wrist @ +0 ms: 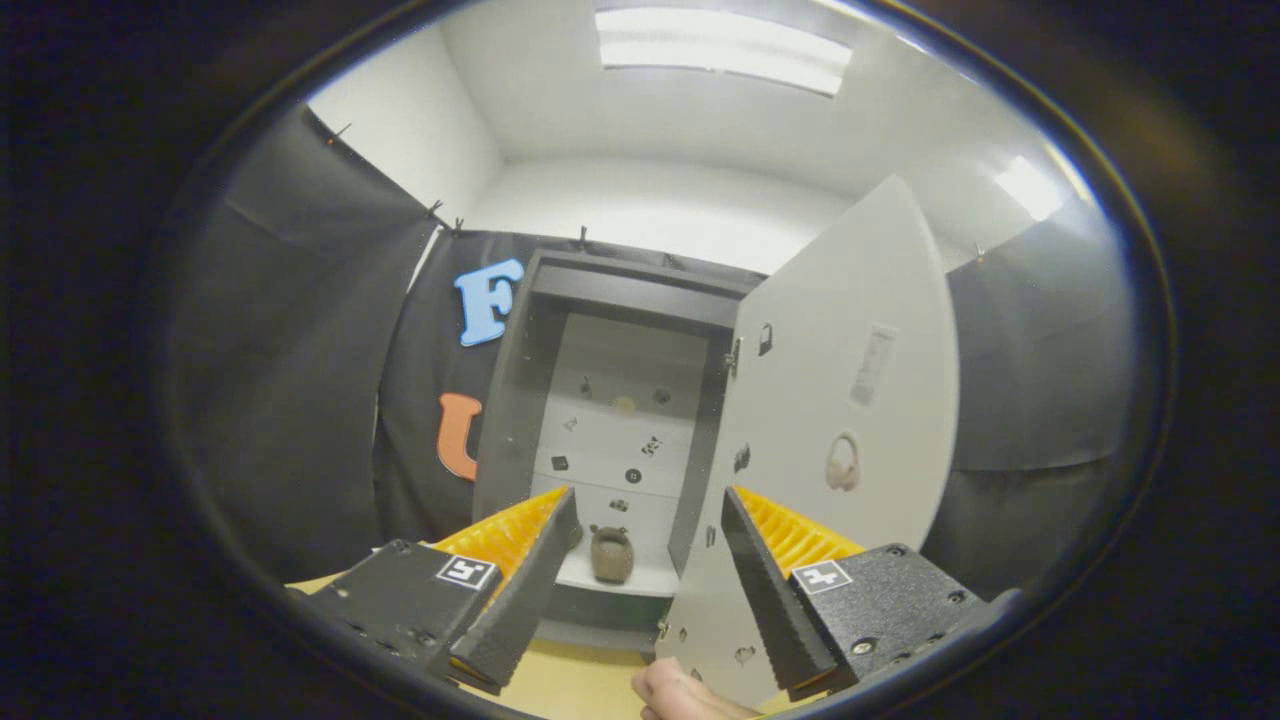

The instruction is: Open the shoe cabinet door, grab the shoes and put them into the shoe cabinet, then close the shoe cabinet door.

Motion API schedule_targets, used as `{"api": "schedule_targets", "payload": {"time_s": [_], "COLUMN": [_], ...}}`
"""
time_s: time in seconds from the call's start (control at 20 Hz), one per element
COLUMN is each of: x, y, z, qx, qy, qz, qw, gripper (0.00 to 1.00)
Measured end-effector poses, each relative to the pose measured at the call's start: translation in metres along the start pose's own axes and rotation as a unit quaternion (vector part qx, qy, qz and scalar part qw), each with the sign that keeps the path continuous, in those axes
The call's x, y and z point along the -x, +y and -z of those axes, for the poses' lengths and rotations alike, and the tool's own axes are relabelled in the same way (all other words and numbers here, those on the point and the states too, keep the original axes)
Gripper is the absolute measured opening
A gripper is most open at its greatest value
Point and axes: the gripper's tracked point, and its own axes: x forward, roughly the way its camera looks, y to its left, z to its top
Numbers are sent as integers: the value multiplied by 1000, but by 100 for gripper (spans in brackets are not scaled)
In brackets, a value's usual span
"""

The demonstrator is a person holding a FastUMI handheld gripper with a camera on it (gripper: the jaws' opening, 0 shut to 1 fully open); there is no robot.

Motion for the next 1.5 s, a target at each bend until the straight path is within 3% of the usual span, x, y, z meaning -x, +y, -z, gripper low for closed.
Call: {"api": "schedule_targets", "payload": {"time_s": [0.15, 0.4, 0.7, 0.8, 1.0, 1.25, 1.5], "x": [39, 89, 132, 138, 118, 58, 4], "y": [-13, -68, -190, -209, -245, -257, -283], "z": [0, 20, 24, 40, 59, 101, 138], "qx": [-17, -29, -12, -13, -9, -5, -11], "qy": [4, -3, -46, -43, -8, 75, 117], "qz": [-21, -11, 103, 123, 141, 132, 157], "qw": [1000, 1000, 994, 991, 990, 988, 981], "gripper": [93, 93, 93, 93, 92, 93, 93]}}
